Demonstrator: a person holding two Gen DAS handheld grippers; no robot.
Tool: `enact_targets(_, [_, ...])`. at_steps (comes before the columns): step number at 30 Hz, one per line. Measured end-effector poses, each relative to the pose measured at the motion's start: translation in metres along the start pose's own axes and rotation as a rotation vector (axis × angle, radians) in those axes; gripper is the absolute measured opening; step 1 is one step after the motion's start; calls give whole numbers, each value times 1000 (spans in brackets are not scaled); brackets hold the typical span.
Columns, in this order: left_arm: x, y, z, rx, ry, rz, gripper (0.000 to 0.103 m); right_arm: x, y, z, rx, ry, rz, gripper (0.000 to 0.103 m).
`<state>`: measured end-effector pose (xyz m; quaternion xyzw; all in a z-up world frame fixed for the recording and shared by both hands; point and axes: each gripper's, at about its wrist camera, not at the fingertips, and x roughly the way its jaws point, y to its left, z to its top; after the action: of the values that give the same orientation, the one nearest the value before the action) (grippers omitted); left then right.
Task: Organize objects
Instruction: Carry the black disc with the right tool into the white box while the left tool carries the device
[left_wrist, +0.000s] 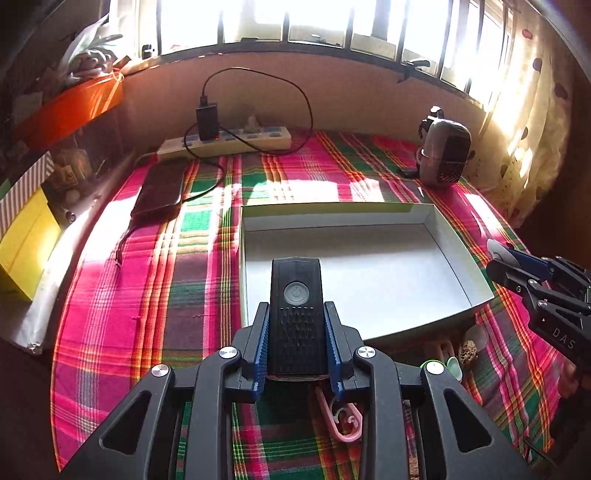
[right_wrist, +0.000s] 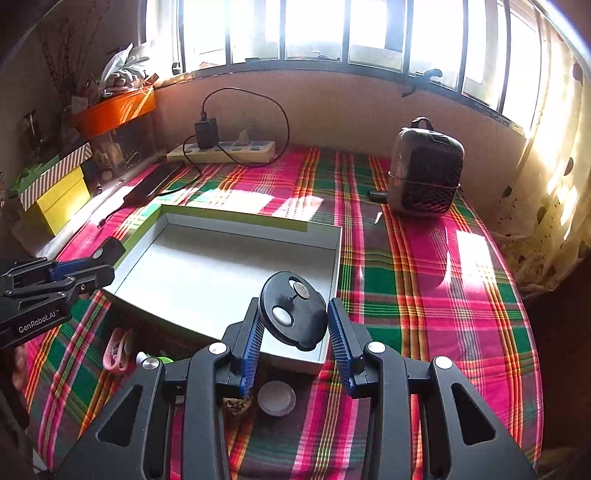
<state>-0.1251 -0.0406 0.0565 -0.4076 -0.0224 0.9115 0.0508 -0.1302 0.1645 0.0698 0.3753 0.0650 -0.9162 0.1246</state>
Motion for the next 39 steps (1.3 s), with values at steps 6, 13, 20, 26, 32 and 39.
enact_targets(6, [20,2,19,6,7,7,25,24,-3,16,11,15,4,37])
enact_targets(13, [50,3,35,-2,43,3,25,53,-2,29,1,45,-3,37])
enact_targets(20, [75,2,46,20,69,27,25,82,-3,37,-1,80,-1,37])
enact_targets(26, [88,4,48,20,86,37,25,97,0,40,-16,101,-4,37])
enact_targets(32, [91,4,51,27,78,50,25,107,1,39,-29,113,-25,37])
enact_targets(39, [96,1,50,27,81,41,25,113,2,39,-37,119,-39,37])
